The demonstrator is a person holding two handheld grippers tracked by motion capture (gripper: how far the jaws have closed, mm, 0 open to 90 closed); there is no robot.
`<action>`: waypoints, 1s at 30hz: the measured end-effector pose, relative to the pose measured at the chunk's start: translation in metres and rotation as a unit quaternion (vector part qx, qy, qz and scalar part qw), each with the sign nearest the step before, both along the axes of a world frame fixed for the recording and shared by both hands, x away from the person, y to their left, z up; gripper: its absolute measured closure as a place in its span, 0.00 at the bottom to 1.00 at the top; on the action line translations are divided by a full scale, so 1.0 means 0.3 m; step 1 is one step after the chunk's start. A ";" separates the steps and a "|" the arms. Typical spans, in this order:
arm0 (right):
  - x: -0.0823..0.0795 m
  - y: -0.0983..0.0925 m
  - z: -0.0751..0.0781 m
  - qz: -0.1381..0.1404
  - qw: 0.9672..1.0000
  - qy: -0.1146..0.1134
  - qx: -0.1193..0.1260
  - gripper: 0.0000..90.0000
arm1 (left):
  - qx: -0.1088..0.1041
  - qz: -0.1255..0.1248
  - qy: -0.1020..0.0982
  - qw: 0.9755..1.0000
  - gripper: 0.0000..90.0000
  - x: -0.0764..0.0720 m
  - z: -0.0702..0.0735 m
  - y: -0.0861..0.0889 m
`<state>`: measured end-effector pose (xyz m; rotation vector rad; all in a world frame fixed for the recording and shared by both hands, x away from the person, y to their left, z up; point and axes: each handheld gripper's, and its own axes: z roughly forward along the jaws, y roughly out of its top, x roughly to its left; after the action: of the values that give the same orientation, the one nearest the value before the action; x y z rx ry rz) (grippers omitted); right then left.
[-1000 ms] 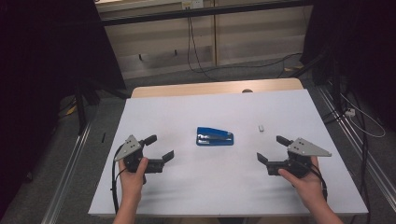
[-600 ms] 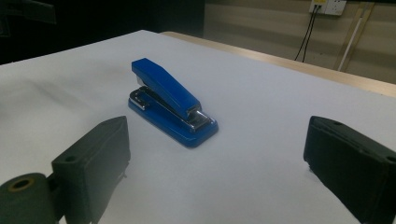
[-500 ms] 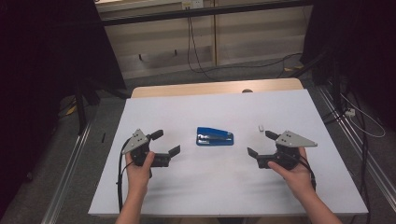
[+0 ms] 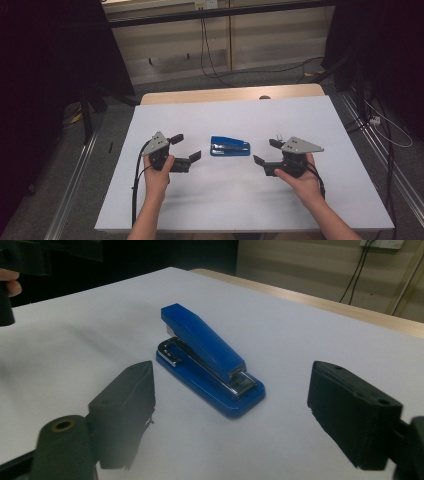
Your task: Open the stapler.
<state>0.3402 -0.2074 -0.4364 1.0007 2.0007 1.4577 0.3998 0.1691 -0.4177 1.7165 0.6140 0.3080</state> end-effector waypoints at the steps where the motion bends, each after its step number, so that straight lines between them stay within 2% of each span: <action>1: 0.004 0.008 -0.003 0.003 1.000 0.003 0.003 0.25 | 0.002 -0.005 0.000 1.000 0.03 0.005 0.000 -0.006; 5: 0.019 0.037 -0.013 0.016 1.000 0.008 0.000 0.33 | -0.002 -0.005 0.005 1.000 0.03 0.020 -0.012 -0.028; 8: 0.029 0.050 -0.016 0.022 1.000 0.011 0.006 0.40 | 0.008 -0.005 0.008 1.000 0.03 0.032 -0.015 -0.036; 13: 0.049 0.062 -0.014 0.024 1.000 0.017 0.008 0.52 | -0.003 -0.012 0.009 1.000 0.03 0.049 -0.006 -0.062; 14: 0.049 0.062 -0.014 0.024 1.000 0.017 0.008 0.52 | -0.003 -0.012 0.009 1.000 0.03 0.049 -0.006 -0.062; 22: 0.082 0.080 -0.023 0.035 0.999 0.034 0.021 0.76 | 0.002 -0.012 0.016 1.000 0.03 0.093 -0.007 -0.100; 28: 0.103 0.096 -0.018 0.048 0.998 0.040 0.016 0.92 | 0.001 -0.018 0.019 1.000 0.03 0.119 0.002 -0.132; 29: 0.103 0.096 -0.018 0.048 0.998 0.040 0.016 0.92 | 0.001 -0.018 0.019 1.000 0.03 0.119 0.002 -0.132; 30: 0.114 0.105 -0.014 0.052 0.998 0.043 0.010 0.97 | -0.002 -0.019 0.022 1.000 0.03 0.133 0.001 -0.143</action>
<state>0.3743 -0.1757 -0.4407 0.9964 2.1330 1.5147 0.4397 0.1262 -0.4175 1.7323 0.6141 0.2421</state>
